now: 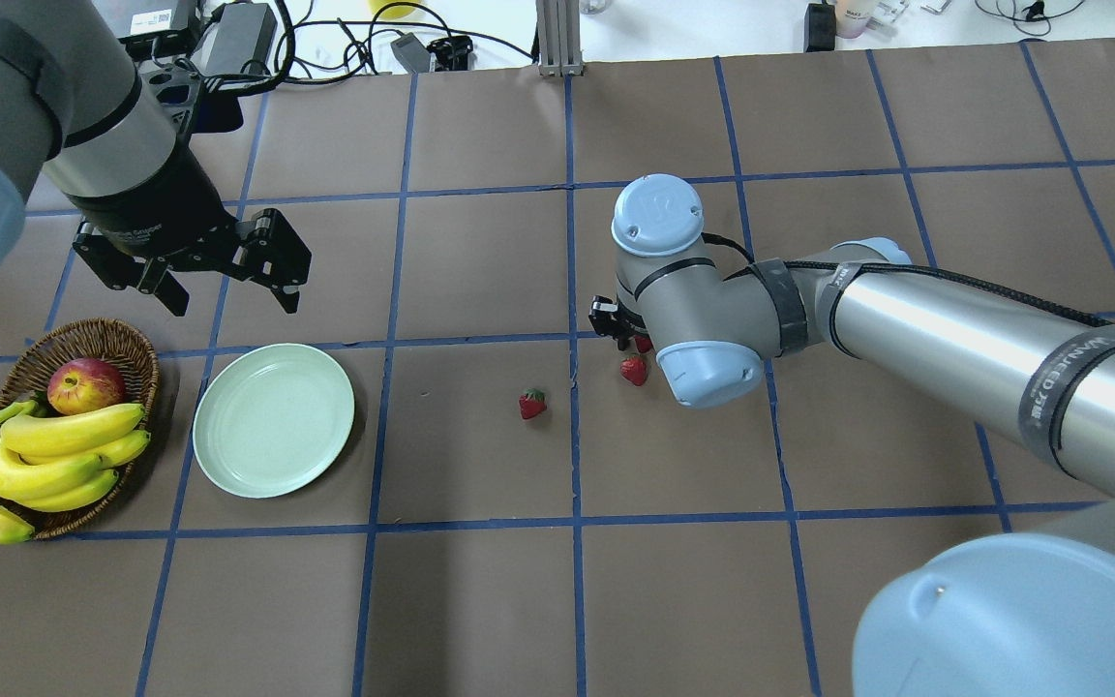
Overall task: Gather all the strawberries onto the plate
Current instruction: 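Return the right gripper and grasp a second strawberry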
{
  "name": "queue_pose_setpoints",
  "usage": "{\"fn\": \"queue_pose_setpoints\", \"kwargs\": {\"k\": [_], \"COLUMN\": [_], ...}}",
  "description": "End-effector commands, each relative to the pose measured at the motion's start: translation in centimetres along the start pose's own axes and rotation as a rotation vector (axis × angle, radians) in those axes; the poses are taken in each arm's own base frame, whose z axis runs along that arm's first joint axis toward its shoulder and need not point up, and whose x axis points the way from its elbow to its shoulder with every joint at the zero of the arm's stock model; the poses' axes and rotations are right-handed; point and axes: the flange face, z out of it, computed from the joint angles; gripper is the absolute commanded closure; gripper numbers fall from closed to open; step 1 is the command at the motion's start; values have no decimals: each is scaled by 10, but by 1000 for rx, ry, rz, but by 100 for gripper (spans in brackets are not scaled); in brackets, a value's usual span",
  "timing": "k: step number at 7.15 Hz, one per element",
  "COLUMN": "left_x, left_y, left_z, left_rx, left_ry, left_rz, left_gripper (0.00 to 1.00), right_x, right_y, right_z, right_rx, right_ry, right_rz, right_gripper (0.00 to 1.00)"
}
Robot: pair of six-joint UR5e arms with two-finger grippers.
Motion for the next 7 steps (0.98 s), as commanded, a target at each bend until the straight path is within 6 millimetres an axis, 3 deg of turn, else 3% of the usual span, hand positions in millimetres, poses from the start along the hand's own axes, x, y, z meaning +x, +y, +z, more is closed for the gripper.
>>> {"fn": "queue_pose_setpoints", "kwargs": {"k": [1,2,4,5,7], "left_x": [0,0,0,0,0], "left_y": [0,0,0,0,0], "left_z": [0,0,0,0,0], "left_rx": [0,0,0,0,0], "left_ry": [-3,-1,-1,-1,-3], "left_rz": [2,2,2,4,4], "left_gripper": [0,0,0,0,0], "right_x": [-1,-1,-14,-33,-78], "right_y": [-2,-3,-18,-5,44], "right_z": [-6,-11,-39,-46,-51], "right_rx": [10,18,53,2,-30], "right_ry": [-7,-12,-59,-160,-214], "right_rz": [1,1,4,-34,-136], "right_gripper": [100,100,100,100,100]}}
